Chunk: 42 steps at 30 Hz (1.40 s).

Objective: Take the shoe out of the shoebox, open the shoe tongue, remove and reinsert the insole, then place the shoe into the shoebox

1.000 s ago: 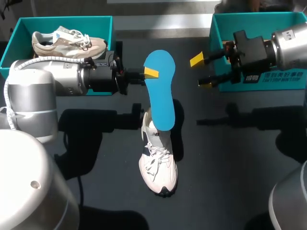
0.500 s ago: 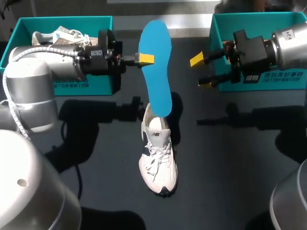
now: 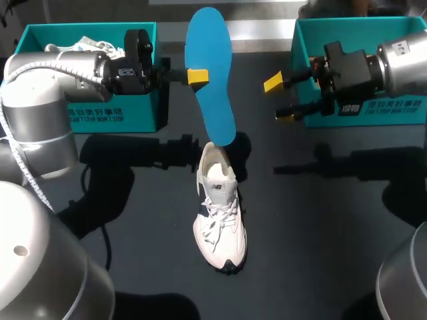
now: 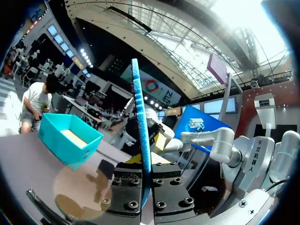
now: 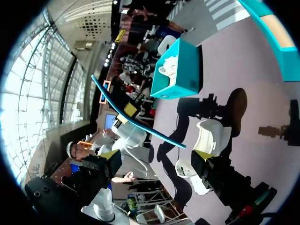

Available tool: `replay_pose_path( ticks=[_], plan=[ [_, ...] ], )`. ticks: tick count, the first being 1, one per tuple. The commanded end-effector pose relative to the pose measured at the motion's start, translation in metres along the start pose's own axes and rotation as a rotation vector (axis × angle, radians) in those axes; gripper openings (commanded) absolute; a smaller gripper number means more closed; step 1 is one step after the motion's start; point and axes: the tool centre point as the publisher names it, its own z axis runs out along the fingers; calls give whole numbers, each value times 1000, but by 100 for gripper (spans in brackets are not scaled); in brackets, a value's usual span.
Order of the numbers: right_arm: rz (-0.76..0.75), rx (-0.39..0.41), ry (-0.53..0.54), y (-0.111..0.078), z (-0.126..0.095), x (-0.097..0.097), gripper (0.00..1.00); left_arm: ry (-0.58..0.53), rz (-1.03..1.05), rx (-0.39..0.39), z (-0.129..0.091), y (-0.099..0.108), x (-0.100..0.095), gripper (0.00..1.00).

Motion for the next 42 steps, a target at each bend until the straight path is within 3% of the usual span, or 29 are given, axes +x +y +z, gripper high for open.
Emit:
replay_pose_path(
  ticks=[1,9,11,15,21,26,32,33,35,42],
  plan=[
    [0,0,-2,0,2,0,100,-22,446,11,1,2,3,0],
    [0,0,-2,0,2,0,100,9,446,33,1,5,3,0],
    [0,0,-2,0,2,0,100,40,624,42,3,11,3,0],
    [0,0,-2,0,2,0,100,22,1020,-51,6,20,-3,0],
    [0,0,-2,0,2,0,100,-57,1300,-102,3,15,-3,0],
    [0,0,-2,0,2,0,100,-70,1729,-240,-4,19,-4,0],
    [0,0,-2,0,2,0,100,-105,2144,-338,-17,20,-22,0],
    [0,0,-2,0,2,0,100,-103,2212,-384,-18,21,-26,0],
    [0,0,-2,0,2,0,100,-127,2128,-379,-18,22,-27,0],
    [0,0,-2,0,2,0,100,-127,2128,-379,-18,22,-27,0]
  ],
)
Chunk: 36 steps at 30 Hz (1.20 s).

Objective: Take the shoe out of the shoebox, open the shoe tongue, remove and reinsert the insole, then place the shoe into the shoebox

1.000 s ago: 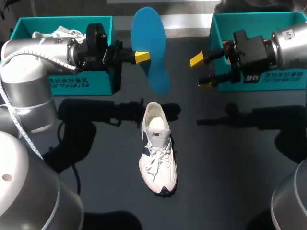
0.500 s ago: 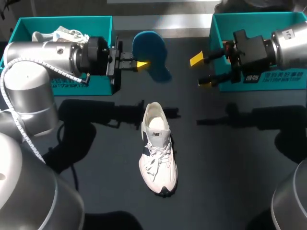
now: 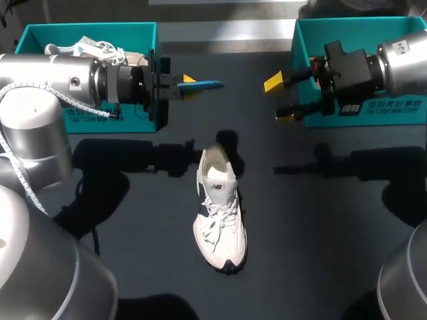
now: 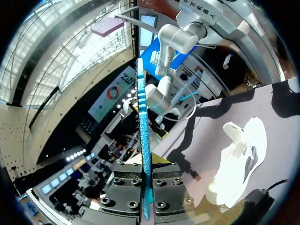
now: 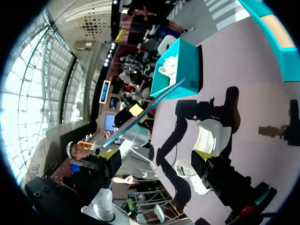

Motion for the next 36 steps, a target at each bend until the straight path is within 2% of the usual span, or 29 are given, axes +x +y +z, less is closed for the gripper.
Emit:
replay_pose_path(
  ticks=[1,23,29,36],
  plan=[
    [0,-1,-1,0,2,0,100,5,755,-209,1,-5,2,0],
    [0,-1,-1,0,2,0,100,9,758,-199,2,-2,5,0],
    [-4,12,42,-3,16,-8,100,-24,731,-175,8,7,11,0],
    [-18,40,88,3,43,-13,100,-46,750,-159,16,7,18,0]
  ],
)
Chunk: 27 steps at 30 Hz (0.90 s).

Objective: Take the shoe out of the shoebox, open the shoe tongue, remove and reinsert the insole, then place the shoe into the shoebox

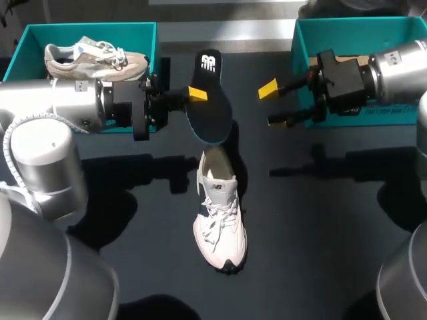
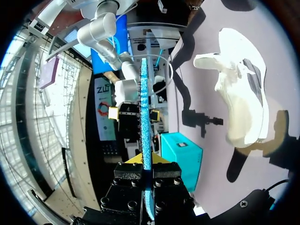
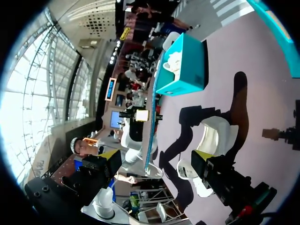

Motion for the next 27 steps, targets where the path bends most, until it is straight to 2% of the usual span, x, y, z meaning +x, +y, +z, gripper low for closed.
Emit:
replay_pose_path(
  ticks=[1,5,6,9,12,13,17,20,21,27],
  plan=[
    [-2,19,32,13,26,-7,100,-15,11,0,7,-1,4,0],
    [-6,38,50,16,40,-7,100,-35,43,-6,17,-2,4,0],
    [-8,46,55,17,43,-7,91,-39,50,-6,20,-2,5,0],
    [-10,63,72,20,52,-7,56,-49,80,-6,31,-6,7,0],
    [-11,69,81,21,58,-7,37,-58,99,-11,40,-8,8,0],
    [-9,68,83,21,60,-7,28,-59,114,-19,43,-8,9,0],
    [-10,65,86,21,63,-6,23,-67,116,-36,46,-5,10,0],
    [-12,59,86,20,64,-6,17,-77,112,-49,47,-3,10,0],
    [-13,57,87,20,64,-6,12,-82,104,-58,47,-1,10,0],
    [-17,49,88,19,65,-5,7,-78,106,-56,45,1,9,0]
  ],
)
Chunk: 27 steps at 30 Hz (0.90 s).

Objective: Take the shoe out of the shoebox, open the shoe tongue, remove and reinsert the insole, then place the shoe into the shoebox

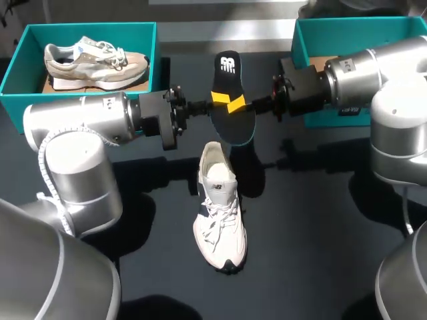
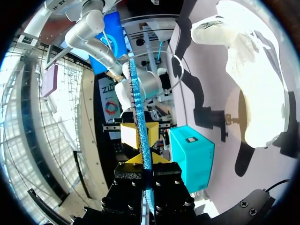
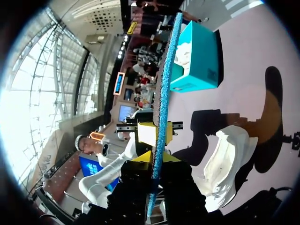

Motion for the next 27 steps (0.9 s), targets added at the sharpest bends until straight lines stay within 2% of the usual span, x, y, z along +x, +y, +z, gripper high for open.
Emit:
replay_pose_path(
  ticks=[1,3,8,10,11,16,20,23,25,27],
  plan=[
    [-2,-7,1,-2,3,1,6,4,3,1,0,0,0,0],
    [-4,-9,1,-2,3,2,0,6,3,2,0,0,0,0],
    [-15,-10,-5,-3,4,2,0,10,-17,25,-2,-6,-7,0],
    [-26,-19,-18,-3,5,2,0,33,-72,25,-5,-6,-11,83],
    [-42,-29,-26,-3,5,2,0,42,-97,14,-8,-5,-14,100],
    [-153,-77,-85,-3,2,0,0,180,-317,-6,-32,9,-17,100],
    [-240,-76,-128,-2,0,-2,0,302,-526,-13,-53,16,-13,100],
    [-314,-112,-147,1,-2,-4,0,320,-696,-4,-69,14,-13,100],
    [-358,-132,-149,2,-3,-5,0,351,-739,-5,-78,11,-9,100],
    [-397,-155,-150,3,-3,-6,0,357,-807,-32,-87,10,-3,100]
  ],
)
